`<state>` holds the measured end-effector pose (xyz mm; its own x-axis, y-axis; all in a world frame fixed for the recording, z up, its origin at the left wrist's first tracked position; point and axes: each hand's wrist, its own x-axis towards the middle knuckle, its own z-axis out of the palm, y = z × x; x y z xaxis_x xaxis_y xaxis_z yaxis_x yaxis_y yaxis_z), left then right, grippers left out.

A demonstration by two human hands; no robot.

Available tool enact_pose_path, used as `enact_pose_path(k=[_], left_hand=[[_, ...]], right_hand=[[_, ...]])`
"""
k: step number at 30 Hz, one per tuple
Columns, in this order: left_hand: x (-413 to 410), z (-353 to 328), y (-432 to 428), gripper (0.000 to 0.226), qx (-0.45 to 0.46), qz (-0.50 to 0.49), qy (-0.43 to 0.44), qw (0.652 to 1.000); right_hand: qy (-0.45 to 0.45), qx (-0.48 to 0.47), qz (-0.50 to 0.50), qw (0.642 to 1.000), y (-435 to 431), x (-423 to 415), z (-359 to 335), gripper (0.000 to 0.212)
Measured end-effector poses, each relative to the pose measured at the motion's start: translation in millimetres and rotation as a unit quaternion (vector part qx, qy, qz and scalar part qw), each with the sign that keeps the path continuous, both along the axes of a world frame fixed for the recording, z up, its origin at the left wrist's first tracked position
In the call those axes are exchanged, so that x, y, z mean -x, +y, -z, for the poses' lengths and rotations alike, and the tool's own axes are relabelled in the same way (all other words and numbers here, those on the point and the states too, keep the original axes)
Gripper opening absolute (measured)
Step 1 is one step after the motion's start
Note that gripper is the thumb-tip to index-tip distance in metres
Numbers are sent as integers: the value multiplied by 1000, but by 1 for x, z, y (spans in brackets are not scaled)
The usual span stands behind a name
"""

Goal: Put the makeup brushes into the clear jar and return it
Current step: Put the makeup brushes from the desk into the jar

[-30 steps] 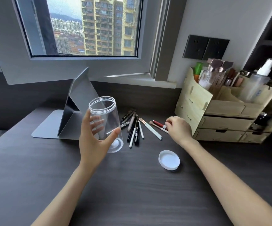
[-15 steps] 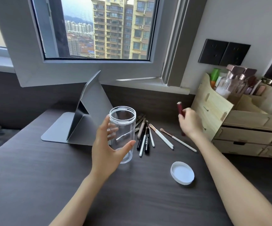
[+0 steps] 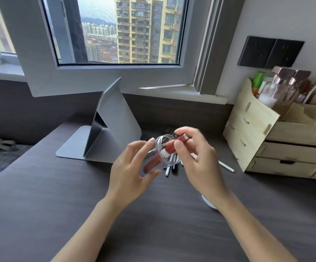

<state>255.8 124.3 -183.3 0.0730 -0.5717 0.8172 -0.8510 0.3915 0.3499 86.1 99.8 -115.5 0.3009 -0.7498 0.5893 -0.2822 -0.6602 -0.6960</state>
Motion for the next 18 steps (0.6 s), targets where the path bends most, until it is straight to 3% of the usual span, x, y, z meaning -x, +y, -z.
enact_pose_path(k=[3, 7, 10, 12, 15, 18], left_hand=[[-1, 1, 0, 78, 2, -7, -28, 1000], [-2, 3, 0, 76, 11, -7, -51, 999], [-5, 0, 1, 77, 12, -26, -10, 1000], [-5, -4, 2, 80, 14, -44, 27, 999], [-6, -7, 3, 85, 15, -67, 90, 994], [-7, -7, 4, 87, 16, -73, 113, 991]], right_hand=[[77, 91, 59, 991, -3, 0, 13, 22], [157, 173, 11, 972, -5, 5, 18, 26], [10, 6, -2, 1000, -13, 14, 10, 23], [-44, -75, 89, 992, -32, 15, 12, 21], [133, -143, 190, 962, -64, 4, 30, 15], [244, -188, 199, 930, -79, -15, 49, 29]])
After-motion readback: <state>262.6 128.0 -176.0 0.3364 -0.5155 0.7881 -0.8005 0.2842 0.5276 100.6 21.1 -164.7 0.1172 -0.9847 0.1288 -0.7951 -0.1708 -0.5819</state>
